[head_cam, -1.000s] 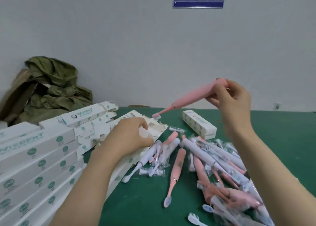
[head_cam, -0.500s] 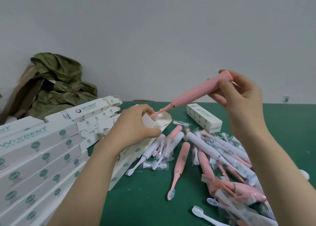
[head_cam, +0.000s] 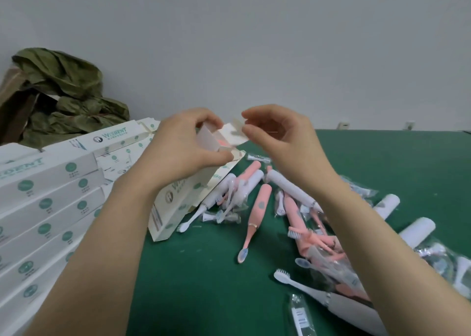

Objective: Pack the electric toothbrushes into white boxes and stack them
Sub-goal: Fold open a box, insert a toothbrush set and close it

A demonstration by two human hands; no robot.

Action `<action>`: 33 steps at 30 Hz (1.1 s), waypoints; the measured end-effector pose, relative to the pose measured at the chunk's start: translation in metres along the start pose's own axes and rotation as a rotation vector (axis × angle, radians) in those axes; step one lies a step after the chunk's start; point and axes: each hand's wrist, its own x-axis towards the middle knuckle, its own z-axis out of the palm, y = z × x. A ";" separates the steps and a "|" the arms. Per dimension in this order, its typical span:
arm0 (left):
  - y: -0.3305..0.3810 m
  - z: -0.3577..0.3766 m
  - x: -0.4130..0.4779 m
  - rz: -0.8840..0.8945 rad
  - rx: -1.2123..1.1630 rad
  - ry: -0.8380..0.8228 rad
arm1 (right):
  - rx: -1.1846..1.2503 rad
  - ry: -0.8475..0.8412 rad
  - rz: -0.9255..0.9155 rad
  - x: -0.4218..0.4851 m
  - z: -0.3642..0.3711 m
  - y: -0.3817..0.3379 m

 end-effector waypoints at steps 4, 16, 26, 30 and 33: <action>-0.007 0.005 0.002 -0.039 0.012 -0.018 | -0.060 0.069 0.169 0.006 -0.010 0.025; -0.014 -0.006 0.001 -0.069 0.007 -0.022 | -0.686 -0.656 0.214 0.031 0.035 0.090; -0.012 -0.004 0.001 -0.081 -0.003 -0.037 | -1.152 -0.652 0.499 0.028 -0.050 0.107; -0.012 -0.003 -0.001 -0.076 -0.002 -0.044 | -1.094 -0.659 0.688 0.005 -0.038 0.111; -0.011 0.000 -0.002 -0.068 0.004 -0.057 | -1.121 -0.506 0.619 -0.009 -0.017 0.108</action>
